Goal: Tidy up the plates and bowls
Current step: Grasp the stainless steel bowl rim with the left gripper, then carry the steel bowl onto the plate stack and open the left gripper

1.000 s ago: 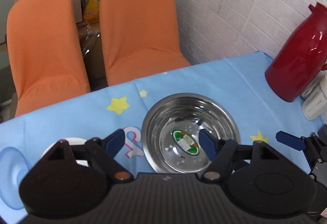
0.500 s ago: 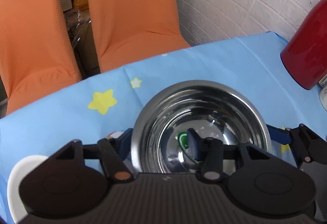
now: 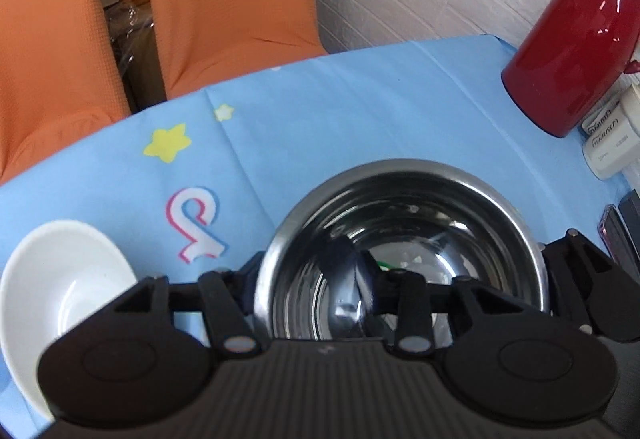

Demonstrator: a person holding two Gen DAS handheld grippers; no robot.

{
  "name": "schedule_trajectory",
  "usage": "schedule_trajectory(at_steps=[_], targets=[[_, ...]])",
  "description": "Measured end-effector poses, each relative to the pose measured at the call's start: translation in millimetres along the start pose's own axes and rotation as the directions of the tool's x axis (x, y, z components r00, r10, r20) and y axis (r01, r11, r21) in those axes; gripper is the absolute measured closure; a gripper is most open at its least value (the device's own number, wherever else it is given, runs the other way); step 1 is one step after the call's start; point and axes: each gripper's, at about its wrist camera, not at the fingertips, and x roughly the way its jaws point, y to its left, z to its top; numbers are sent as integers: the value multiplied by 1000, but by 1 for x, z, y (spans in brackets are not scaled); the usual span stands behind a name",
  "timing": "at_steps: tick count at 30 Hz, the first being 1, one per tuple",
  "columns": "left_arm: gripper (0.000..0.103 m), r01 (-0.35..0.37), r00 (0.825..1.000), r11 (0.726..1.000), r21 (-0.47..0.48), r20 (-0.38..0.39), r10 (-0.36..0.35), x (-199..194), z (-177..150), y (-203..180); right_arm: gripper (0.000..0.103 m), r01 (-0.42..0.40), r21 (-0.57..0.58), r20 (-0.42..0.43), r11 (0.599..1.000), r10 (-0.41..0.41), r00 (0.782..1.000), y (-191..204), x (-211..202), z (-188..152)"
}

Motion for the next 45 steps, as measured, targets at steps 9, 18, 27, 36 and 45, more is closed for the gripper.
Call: schedule_trajectory(at_steps=[9, 18, 27, 36, 45], targets=[[67, -4, 1000, 1000, -15, -13, 3, -63, -81, -14, 14, -104, 61, 8, 993, 103, 995, 23, -77, -44], [66, -16, 1000, 1000, -13, -24, 15, -103, -172, -38, 14, -138, 65, 5, 988, 138, 990, 58, -130, -107], [66, -41, 999, 999, 14, -18, 41, -115, -220, -51, 13, -169, 90, -18, 982, 171, 985, 68, -145, -141], [65, -97, 995, 995, 23, 14, 96, -115, -219, -50, 14, -201, 112, -40, 973, 206, 978, 68, -136, -147], [32, -134, 986, 991, 17, 105, 132, -136, -216, -40, 15, -168, 128, -32, 978, 173, 984, 46, -145, -151]])
